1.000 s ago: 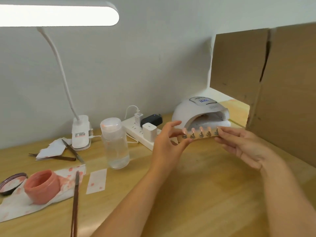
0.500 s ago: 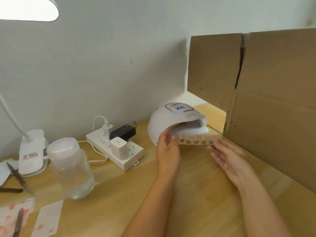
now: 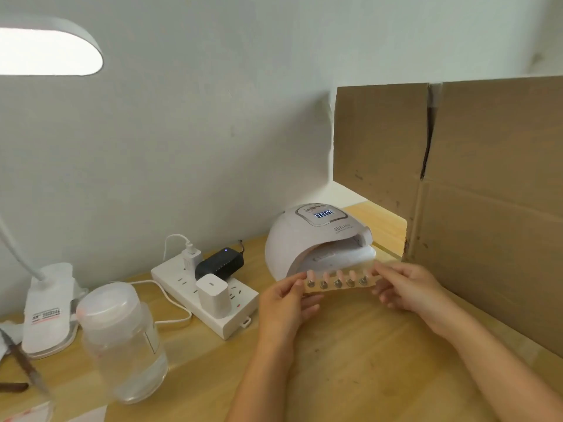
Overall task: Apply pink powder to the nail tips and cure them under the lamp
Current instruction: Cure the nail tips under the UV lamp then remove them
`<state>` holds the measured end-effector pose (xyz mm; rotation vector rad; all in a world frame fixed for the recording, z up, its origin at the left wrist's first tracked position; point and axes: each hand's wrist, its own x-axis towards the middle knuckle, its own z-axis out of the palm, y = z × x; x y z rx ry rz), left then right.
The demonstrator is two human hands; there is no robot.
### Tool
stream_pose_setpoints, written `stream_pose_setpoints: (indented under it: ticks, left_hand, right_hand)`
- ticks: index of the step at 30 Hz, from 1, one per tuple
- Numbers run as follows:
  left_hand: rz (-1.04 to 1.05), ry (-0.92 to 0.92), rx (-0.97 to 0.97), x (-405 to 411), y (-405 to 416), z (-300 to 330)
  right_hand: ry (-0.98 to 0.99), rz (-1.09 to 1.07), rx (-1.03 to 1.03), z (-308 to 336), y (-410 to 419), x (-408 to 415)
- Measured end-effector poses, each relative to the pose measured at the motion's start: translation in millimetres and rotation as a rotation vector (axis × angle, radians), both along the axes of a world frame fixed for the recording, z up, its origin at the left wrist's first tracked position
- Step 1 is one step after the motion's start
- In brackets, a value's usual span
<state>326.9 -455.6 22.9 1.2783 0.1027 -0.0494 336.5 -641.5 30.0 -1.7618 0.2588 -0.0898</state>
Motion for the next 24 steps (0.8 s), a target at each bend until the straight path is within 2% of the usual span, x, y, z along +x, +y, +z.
stream_pose_setpoints:
  ticks: [5, 11, 17, 20, 23, 24]
  left_hand:
    - [0.076, -0.014, 0.014, 2.7, 7.6, 2.6]
    - [0.086, -0.025, 0.1, 4.6, 11.3, -1.8]
    - [0.113, -0.005, 0.082, 5.8, 7.5, -3.4]
    - [0.128, -0.005, 0.068, 5.1, 7.8, -3.5]
    - [0.131, -0.005, 0.059, 5.1, 8.0, -3.2]
    - [0.133, -0.004, 0.056, 5.4, 8.0, -3.1]
  right_hand:
    - [-0.086, 0.059, -0.355, -2.2, 11.8, 39.1]
    - [-0.026, 0.071, -0.777, -10.3, 26.1, 88.9]
    - [0.063, 0.091, -1.131, 2.2, 35.0, 103.4]
    - [0.094, 0.155, -1.171, 9.7, 35.4, 99.7]
    - [0.162, 0.177, -0.919, 12.3, 29.4, 97.7]
    - [0.169, 0.185, -0.896, 12.4, 29.2, 97.2]
